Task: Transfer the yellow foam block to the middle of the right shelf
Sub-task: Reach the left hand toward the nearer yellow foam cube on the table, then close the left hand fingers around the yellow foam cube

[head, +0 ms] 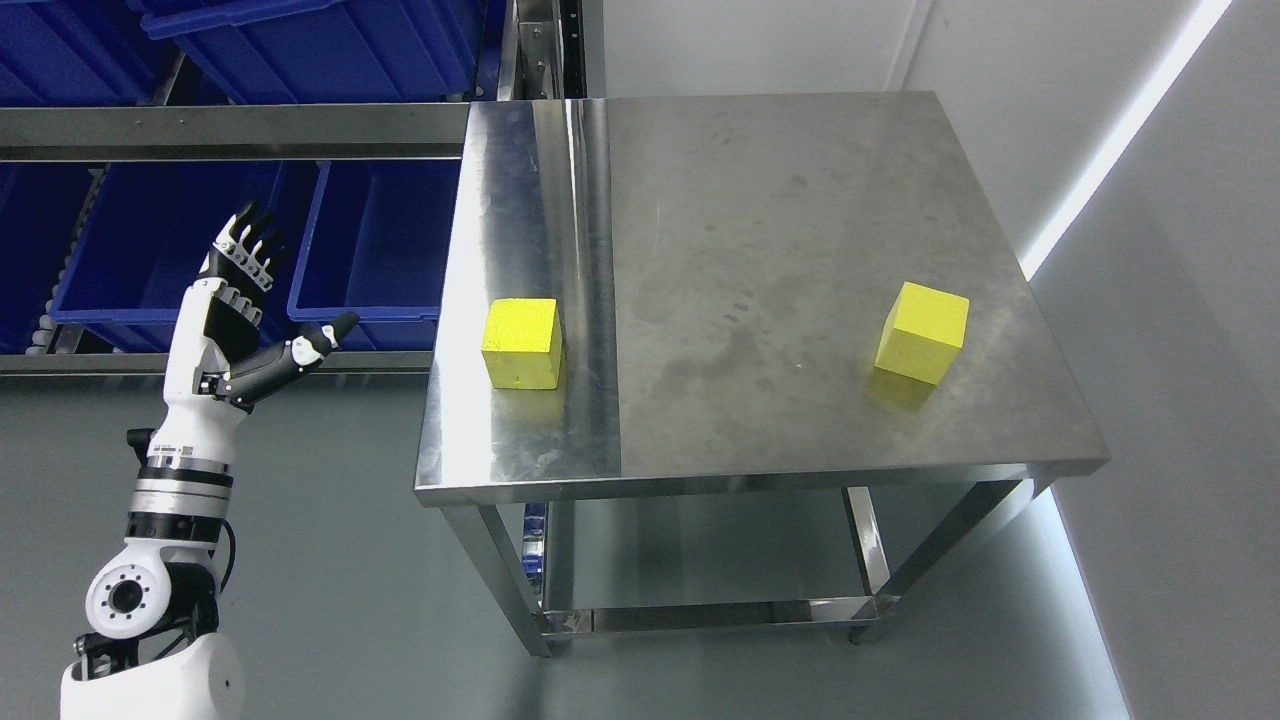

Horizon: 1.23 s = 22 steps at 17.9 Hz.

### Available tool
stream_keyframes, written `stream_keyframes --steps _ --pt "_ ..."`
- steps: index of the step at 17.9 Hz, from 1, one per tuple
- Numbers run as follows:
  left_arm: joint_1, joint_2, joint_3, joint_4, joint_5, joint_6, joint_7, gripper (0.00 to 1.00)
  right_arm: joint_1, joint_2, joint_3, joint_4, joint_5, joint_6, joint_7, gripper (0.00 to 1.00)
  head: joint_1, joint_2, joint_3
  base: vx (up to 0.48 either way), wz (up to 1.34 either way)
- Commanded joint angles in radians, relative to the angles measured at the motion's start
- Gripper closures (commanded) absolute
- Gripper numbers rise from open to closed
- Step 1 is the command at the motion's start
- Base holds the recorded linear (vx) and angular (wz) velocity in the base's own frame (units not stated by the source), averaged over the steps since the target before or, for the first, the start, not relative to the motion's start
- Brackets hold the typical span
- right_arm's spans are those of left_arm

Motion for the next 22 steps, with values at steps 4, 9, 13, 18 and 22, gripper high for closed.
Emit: stream_keyframes --steps 4,9,13,18,22 --pt "-0.019 0.035 -0.117 -0.002 0.004 -0.024 -0.202 0.05 -0.003 -0.017 0.000 -0.017 -0.002 -0.001 0.000 0.00 0.0000 0.000 0.000 0.000 0.00" --pt "-0.037 0.035 -0.230 0.015 0.002 0.081 -0.215 0.06 -0.003 -0.017 0.000 -0.017 -0.002 0.000 0.000 0.00 0.0000 0.000 0.000 0.000 0.00" --pt "-0.080 0.035 -0.239 0.069 -0.007 0.109 -0.213 0.06 -0.002 -0.017 0.000 -0.017 -0.002 -0.001 0.000 0.00 0.0000 0.000 0.000 0.000 0.00" --pt "-0.088 0.043 -0.292 0.123 -0.087 0.114 -0.216 0.06 -0.003 -0.017 0.000 -0.017 -0.002 0.000 0.000 0.00 0.0000 0.000 0.000 0.000 0.00" --pt "-0.087 0.083 -0.294 0.132 -0.104 0.198 -0.216 0.06 -0.003 -0.017 0.000 -0.017 -0.002 0.000 0.000 0.00 0.0000 0.000 0.000 0.000 0.00"
